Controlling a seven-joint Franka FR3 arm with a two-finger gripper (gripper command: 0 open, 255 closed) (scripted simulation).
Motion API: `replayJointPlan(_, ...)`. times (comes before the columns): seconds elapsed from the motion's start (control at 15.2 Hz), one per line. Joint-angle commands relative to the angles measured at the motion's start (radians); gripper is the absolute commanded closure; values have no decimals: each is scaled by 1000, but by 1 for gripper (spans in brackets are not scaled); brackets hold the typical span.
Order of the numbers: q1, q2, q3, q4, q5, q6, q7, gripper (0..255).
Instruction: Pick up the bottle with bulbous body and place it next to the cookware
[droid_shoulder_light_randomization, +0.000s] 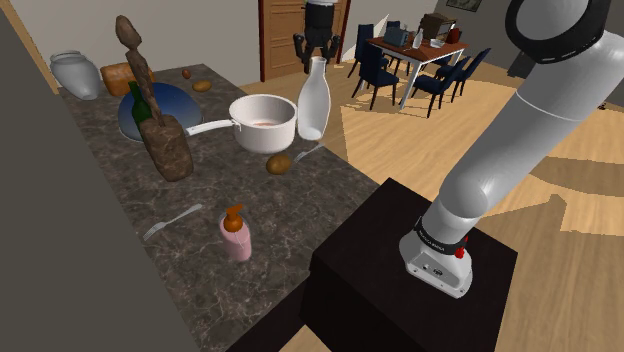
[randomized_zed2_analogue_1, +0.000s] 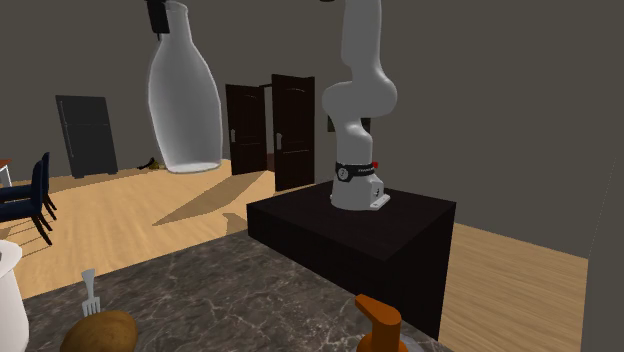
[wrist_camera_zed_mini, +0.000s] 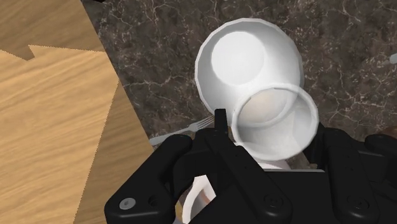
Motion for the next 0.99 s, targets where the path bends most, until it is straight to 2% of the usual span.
replayJointPlan(0.0,-1,-5,-1,-33,0,29,-3,255)
replayJointPlan(0.92,0,6,0,-209,1,216,-7,255)
